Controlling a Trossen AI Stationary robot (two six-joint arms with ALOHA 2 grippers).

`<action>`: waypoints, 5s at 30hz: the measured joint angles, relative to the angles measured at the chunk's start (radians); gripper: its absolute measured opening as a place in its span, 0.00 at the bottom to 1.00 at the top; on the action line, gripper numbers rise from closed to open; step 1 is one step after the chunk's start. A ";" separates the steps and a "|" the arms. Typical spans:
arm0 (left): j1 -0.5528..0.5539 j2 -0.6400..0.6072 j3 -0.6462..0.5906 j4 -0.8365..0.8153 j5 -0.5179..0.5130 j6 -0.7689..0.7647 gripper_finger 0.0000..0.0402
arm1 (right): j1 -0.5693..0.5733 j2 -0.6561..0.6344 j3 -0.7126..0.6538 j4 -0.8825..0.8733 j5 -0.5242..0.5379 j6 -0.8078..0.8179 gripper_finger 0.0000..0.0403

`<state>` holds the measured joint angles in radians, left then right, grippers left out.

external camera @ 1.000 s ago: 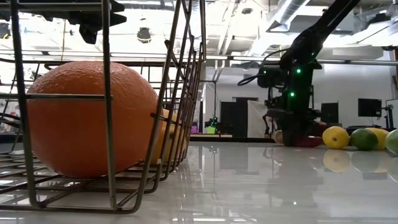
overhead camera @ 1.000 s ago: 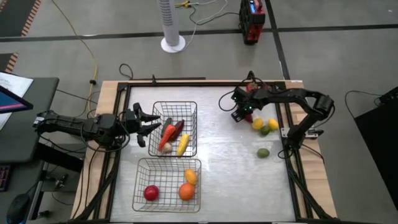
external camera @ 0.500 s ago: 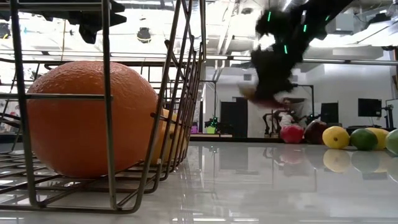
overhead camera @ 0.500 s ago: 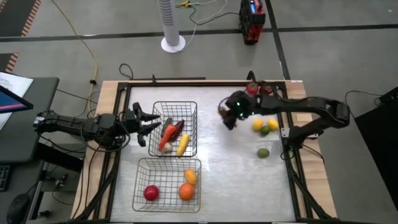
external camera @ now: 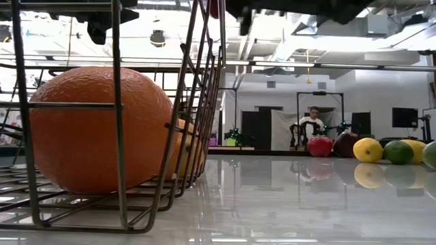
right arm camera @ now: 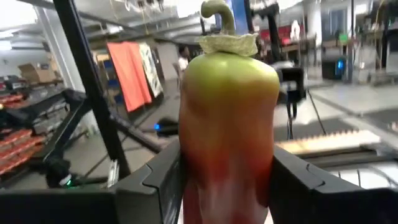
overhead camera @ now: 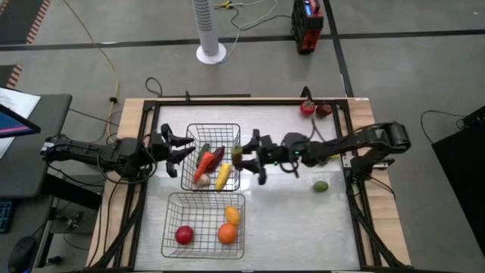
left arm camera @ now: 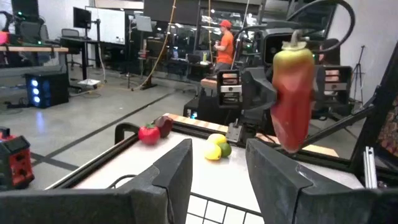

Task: Sort produce into baskets
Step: Put the left red pepper into the black wire basket, then put the left lemon into the silver wire basket

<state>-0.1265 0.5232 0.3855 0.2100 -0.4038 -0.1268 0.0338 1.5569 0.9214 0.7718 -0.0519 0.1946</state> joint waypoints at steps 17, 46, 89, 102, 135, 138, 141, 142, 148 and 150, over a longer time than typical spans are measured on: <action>0.000 0.000 0.000 -0.028 0.026 -0.002 0.34 | -0.036 0.367 0.421 -0.397 -0.030 -0.120 0.67; 0.000 0.000 0.000 -0.062 0.041 -0.042 0.34 | -0.049 -0.143 -0.119 -1.416 0.499 0.382 0.75; 0.000 0.000 0.000 -0.079 0.076 -0.058 0.34 | -0.132 -0.342 -0.421 -1.398 0.573 0.854 0.75; 0.000 0.000 0.000 -0.080 0.074 -0.051 0.34 | -0.270 -0.342 -0.431 -1.200 0.556 0.553 0.75; 0.000 -0.001 0.000 -0.084 0.072 -0.051 0.34 | -0.382 -0.298 -0.419 -1.007 0.261 0.048 0.62; 0.000 -0.001 0.000 -0.084 0.072 -0.045 0.34 | -0.339 -0.310 -0.384 -1.004 0.230 0.060 0.61; 0.000 -0.001 0.000 -0.084 0.067 -0.043 0.34 | -0.270 -0.315 -0.333 -0.998 0.223 0.067 0.60; 0.000 -0.001 0.000 -0.084 0.066 -0.043 0.34 | -0.242 -0.314 -0.313 -0.999 0.223 0.067 0.60; 0.000 -0.001 0.000 -0.084 0.064 -0.042 0.34 | -0.046 -0.315 -0.190 -0.878 0.161 0.069 0.60; 0.000 -0.001 0.000 -0.084 0.063 -0.043 0.34 | 0.020 -0.315 -0.156 -0.822 0.161 0.069 0.60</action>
<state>-0.1268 0.5224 0.3855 0.1256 -0.3405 -0.1696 0.0536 1.2423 0.7649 -0.0500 0.1089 0.2638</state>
